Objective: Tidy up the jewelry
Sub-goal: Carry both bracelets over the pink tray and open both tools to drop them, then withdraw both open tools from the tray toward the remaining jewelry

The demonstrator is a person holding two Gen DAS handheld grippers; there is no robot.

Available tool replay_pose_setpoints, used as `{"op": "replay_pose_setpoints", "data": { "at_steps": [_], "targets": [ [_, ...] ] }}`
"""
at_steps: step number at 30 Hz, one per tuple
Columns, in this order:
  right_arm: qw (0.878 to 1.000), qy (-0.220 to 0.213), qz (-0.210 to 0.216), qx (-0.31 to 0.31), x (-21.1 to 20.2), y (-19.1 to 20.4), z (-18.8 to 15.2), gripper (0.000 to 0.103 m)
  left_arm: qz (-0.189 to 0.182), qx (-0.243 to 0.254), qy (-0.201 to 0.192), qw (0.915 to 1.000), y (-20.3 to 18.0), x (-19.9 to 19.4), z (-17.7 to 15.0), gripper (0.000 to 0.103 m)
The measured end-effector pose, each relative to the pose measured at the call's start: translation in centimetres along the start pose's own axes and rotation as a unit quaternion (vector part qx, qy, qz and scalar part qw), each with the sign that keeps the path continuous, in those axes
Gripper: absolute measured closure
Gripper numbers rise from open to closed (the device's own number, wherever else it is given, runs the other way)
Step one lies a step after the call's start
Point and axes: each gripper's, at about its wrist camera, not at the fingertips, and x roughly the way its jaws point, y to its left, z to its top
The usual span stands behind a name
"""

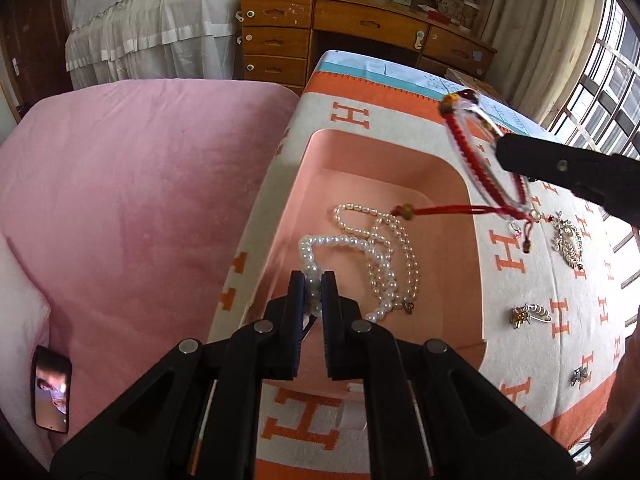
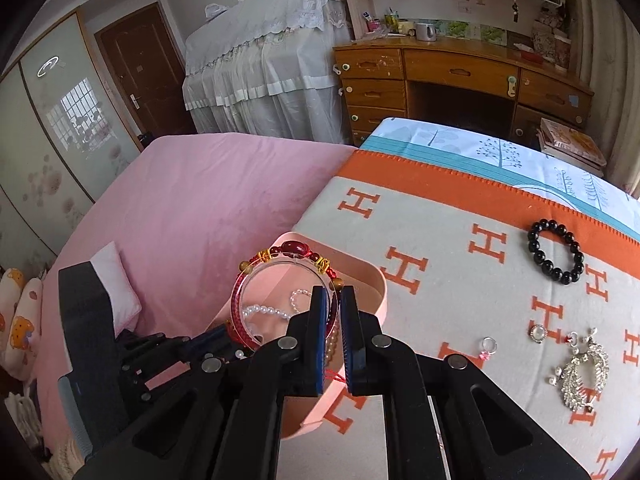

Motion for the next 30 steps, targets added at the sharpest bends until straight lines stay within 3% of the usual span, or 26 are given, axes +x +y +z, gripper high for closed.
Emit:
{"op": "replay_pose_setpoints", "data": {
  "at_steps": [4,5,6,8,11,18,23,30],
  "targets": [
    [0.999,0.030,-0.001,-0.011,3.6,1.4,0.5,0.096,-0.023,-0.015,0.008,0.9996,0.6,-0.1,-0.6,0.093],
    [0.999,0.037,-0.002,-0.017,4.4,1.7,0.5,0.096,-0.026,-0.012,0.009,0.9995,0.5,-0.2,-0.7,0.088],
    [0.999,0.042,-0.008,-0.021,5.1,1.8,0.5,0.095,-0.029,-0.010,0.011,0.9995,0.4,-0.4,-0.9,0.082],
    [0.998,0.050,-0.021,-0.018,6.0,1.8,0.3,0.094,-0.055,-0.007,0.009,0.9984,0.0,-0.8,-1.1,0.052],
    [0.999,0.049,-0.010,-0.006,6.3,1.2,-0.5,0.093,-0.058,-0.004,-0.012,0.9982,-0.7,-1.9,-1.2,0.036],
    [1.000,0.021,-0.015,-0.003,3.5,0.6,-2.6,0.092,-0.046,0.005,-0.019,0.9987,-1.7,-2.6,-1.4,0.033],
    [1.000,-0.005,-0.021,-0.001,0.7,0.1,-4.0,0.076,-0.040,0.007,-0.023,0.9989,-2.0,-3.1,-1.5,0.033],
    [0.999,-0.017,-0.031,0.007,-3.0,-0.7,-6.7,0.074,-0.043,0.017,-0.028,0.9985,-2.7,-4.0,-2.0,0.033]
  ]
}}
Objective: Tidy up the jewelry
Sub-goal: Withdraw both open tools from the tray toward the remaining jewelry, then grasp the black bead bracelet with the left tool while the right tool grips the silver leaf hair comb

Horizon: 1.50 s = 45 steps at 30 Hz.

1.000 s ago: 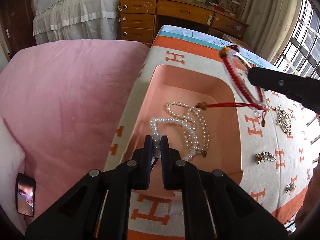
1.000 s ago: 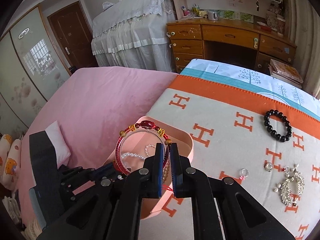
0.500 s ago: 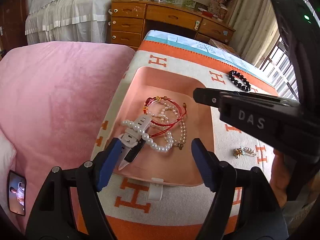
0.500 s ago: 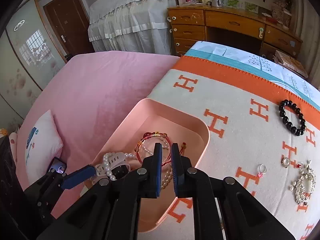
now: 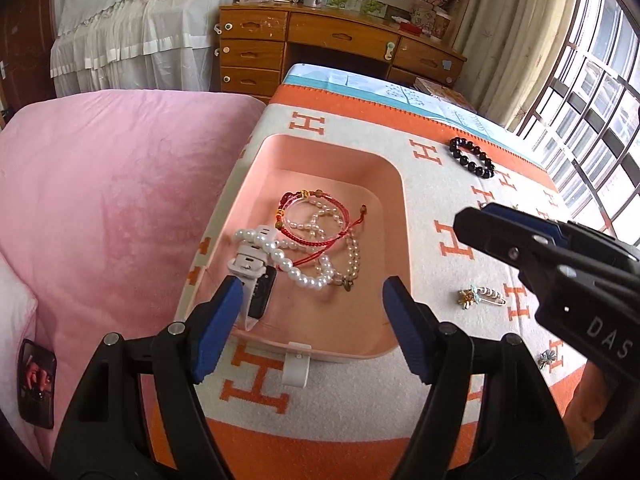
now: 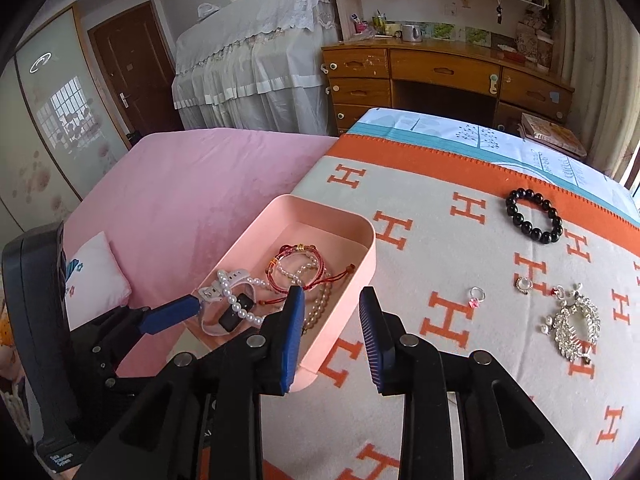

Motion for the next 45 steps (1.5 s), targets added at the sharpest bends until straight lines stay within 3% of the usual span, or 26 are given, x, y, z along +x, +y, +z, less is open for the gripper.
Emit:
{"op": "replay_pose_setpoints", "data": {
  "at_steps": [13,29,37,45],
  "targets": [
    [0.999,0.003,-0.019,0.030,-3.7,-3.8,-5.8,0.074,0.001,0.042,-0.012,0.9990,-4.1,-1.9,-1.5,0.033],
    [0.997,-0.022,-0.039,0.061,-8.1,-8.2,-9.7,0.074,-0.005,0.100,-0.010,0.9949,-9.4,-3.3,-2.6,0.033],
    [0.993,-0.017,-0.072,0.091,-9.2,-13.8,-10.3,0.074,-0.036,0.155,0.017,0.9870,-14.1,-1.6,-0.3,0.033],
    [0.986,-0.016,-0.084,0.145,-10.6,-21.5,-8.1,0.074,-0.051,0.203,0.031,0.9774,-18.5,0.2,4.3,0.033]
  ]
}}
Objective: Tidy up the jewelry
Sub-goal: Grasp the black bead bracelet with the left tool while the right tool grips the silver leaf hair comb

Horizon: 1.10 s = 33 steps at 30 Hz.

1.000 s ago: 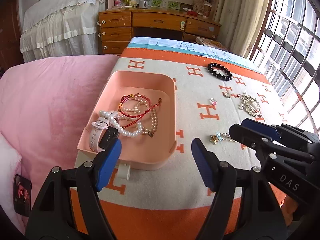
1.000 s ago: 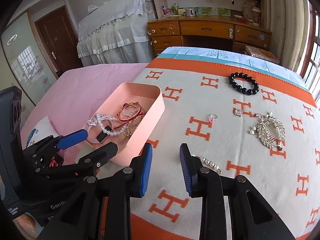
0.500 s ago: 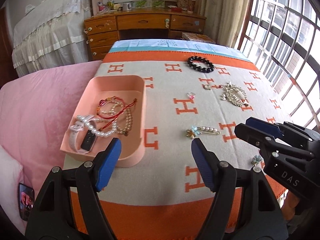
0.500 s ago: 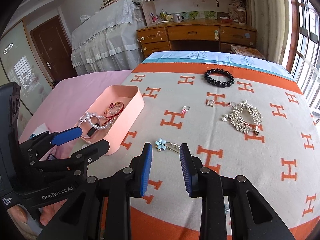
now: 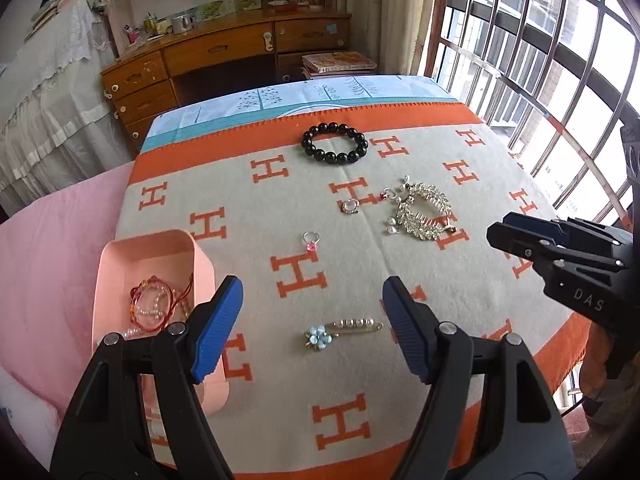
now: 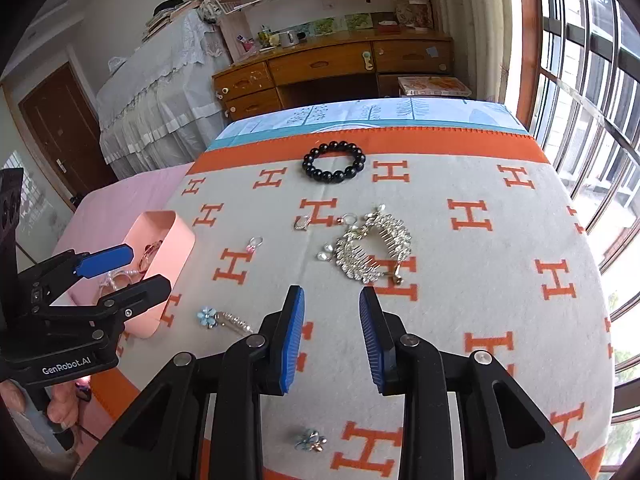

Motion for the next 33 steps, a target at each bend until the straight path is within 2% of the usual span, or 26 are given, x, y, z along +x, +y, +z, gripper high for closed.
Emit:
{"op": "replay_pose_setpoints", "data": {
  "at_steps": [3,5,9,13,17,25,33],
  "targets": [
    [1.000,-0.008,-0.001,0.009,-0.3,-1.7,2.3,0.072,-0.004,0.007,0.009,0.9999,-0.2,0.9,2.5,0.033],
    [1.000,-0.013,0.000,0.013,-0.4,-2.8,4.2,0.064,-0.004,0.006,0.015,0.9999,-0.1,1.7,4.5,0.033],
    [1.000,-0.001,-0.008,0.010,0.7,-4.2,7.6,0.064,0.000,-0.012,0.026,0.9996,0.5,3.8,8.7,0.033],
    [0.999,0.046,-0.007,-0.011,3.7,-5.1,10.1,0.064,0.009,-0.034,0.041,0.9985,1.4,7.3,12.8,0.033],
    [0.995,0.103,-0.003,-0.014,7.8,-5.9,10.5,0.064,0.018,-0.044,0.061,0.9970,1.9,11.7,15.8,0.033],
    [0.986,0.164,0.002,-0.031,13.3,-6.6,9.1,0.064,0.038,-0.057,0.110,0.9916,2.4,20.3,17.0,0.033],
    [0.983,0.170,-0.014,-0.073,15.3,-5.9,8.0,0.064,0.039,-0.072,0.142,0.9865,3.0,25.0,17.0,0.033]
  ]
}}
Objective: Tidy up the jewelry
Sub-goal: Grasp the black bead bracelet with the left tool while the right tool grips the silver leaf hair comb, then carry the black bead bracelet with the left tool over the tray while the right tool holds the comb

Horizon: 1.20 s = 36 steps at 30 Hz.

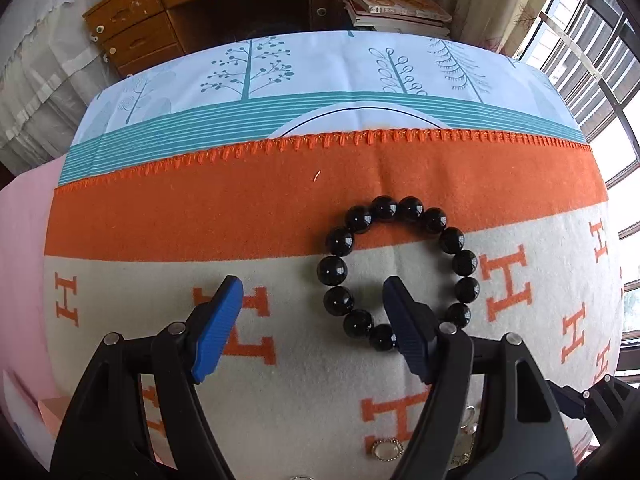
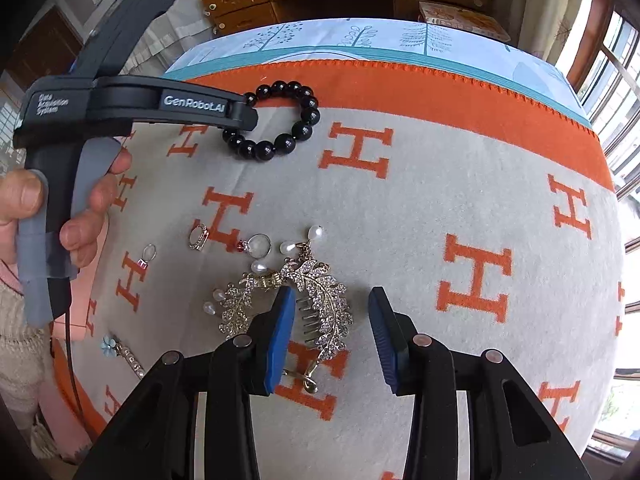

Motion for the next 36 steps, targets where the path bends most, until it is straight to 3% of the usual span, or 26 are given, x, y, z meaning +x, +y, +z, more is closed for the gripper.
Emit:
{"op": "replay_pose_setpoints", "data": {
  "at_steps": [3,4,5,6,8,15,23,36],
  "targets": [
    [1.000,0.000,-0.013,-0.021,0.1,0.7,0.0,0.065,0.002,-0.002,-0.006,1.0000,-0.1,0.2,0.4,0.034],
    [0.999,0.001,-0.019,-0.028,0.1,0.9,0.0,0.068,0.003,-0.003,-0.009,1.0000,-0.2,0.2,0.5,0.038],
    [0.999,0.000,-0.018,-0.032,0.0,1.2,-0.1,0.077,0.000,-0.007,-0.010,0.9999,-0.2,0.1,0.5,0.048],
    [0.999,-0.001,-0.012,-0.031,-0.1,1.2,-0.1,0.077,-0.009,-0.015,-0.010,0.9998,-0.1,0.1,0.5,0.056],
    [1.000,0.000,-0.003,-0.024,-0.3,1.1,0.0,0.079,-0.003,-0.024,-0.013,0.9996,-0.3,-0.2,0.5,0.090],
    [1.000,-0.018,0.018,0.014,-1.7,0.1,-0.1,0.081,0.000,-0.037,-0.025,0.9990,-0.1,-1.6,-0.9,0.091],
    [0.999,-0.044,0.019,0.023,-5.1,0.6,-1.0,0.081,-0.010,-0.025,-0.065,0.9975,0.9,-7.5,-4.0,0.091],
    [0.996,-0.089,0.021,-0.002,-11.7,6.2,-3.9,0.081,0.005,-0.046,-0.116,0.9922,8.7,-18.9,-12.2,0.091]
  ]
}}
